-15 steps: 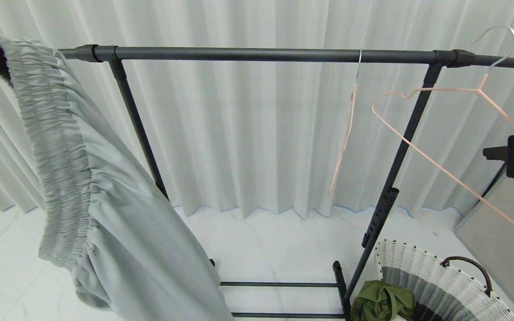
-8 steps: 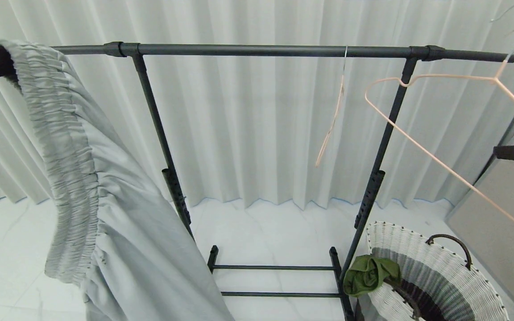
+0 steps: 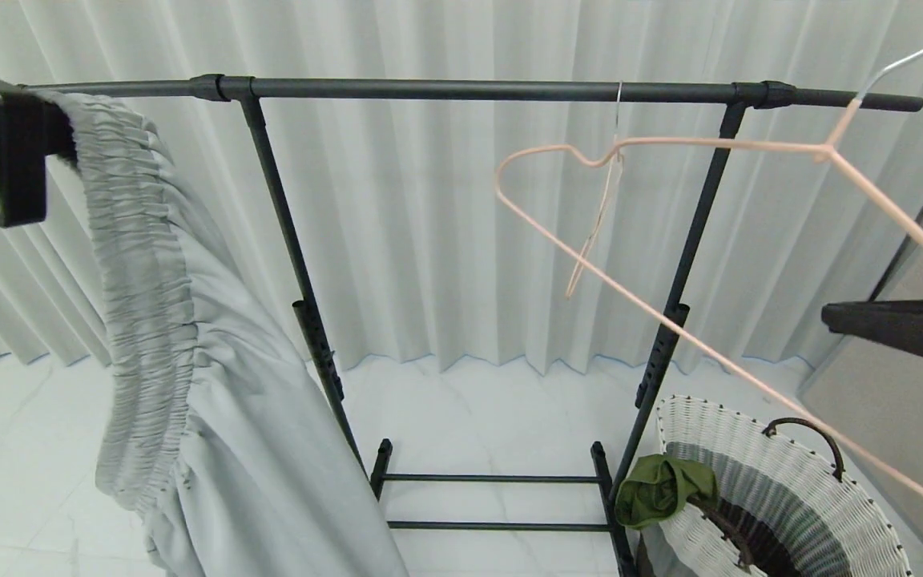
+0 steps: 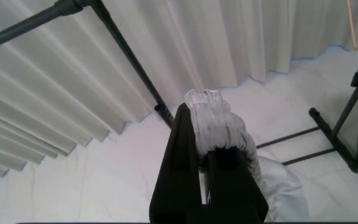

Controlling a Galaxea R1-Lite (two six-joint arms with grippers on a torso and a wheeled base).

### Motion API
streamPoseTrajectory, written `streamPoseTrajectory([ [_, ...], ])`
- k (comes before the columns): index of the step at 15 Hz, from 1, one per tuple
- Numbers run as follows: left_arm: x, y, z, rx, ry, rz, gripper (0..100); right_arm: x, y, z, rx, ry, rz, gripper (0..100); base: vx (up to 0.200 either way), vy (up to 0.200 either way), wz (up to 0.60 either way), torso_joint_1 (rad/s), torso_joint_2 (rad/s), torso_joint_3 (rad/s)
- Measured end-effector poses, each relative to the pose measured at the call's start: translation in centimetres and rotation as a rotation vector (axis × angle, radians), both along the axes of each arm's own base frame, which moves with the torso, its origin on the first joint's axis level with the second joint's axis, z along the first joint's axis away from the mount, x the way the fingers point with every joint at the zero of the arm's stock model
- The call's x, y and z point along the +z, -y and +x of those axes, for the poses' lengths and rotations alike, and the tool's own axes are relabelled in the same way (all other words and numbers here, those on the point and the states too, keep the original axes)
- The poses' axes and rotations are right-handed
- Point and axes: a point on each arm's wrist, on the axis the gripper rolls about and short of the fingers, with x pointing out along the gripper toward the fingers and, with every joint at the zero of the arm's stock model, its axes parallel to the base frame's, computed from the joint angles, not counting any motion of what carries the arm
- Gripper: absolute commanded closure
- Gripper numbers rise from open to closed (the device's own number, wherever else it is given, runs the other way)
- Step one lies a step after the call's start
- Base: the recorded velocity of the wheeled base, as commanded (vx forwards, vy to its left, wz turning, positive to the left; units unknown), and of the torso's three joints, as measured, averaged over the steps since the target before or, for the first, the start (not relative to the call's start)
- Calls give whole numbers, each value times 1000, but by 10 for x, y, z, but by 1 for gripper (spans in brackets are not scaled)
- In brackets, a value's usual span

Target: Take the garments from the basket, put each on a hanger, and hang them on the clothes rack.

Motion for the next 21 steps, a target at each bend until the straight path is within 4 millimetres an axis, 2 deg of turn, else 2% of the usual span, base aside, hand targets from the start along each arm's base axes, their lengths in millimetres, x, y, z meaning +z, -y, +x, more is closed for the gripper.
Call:
streamPoseTrajectory([
  [5, -3, 22, 37, 49, -63, -117, 100, -15, -24, -18, 202, -40, -50, 100, 0, 0, 0, 0, 0, 0],
  [9, -1, 41, 66, 160, -69, -243, 100, -14, -39, -21, 312, -50, -30, 100, 0, 0, 0, 0, 0, 0],
  [11, -4, 49, 76, 161, -82, -242, 100, -12, -47, -22, 341, -47, -23, 100, 0, 0, 0, 0, 0, 0],
  [17, -7, 56, 85, 156, -90, -227, 100, -16, -79, -14, 367, -58, -45, 100, 0, 0, 0, 0, 0, 0],
  [21, -7, 54, 85, 152, -86, -178, 100, -23, -85, 0, 268, -67, -91, 100, 0, 0, 0, 0, 0, 0],
])
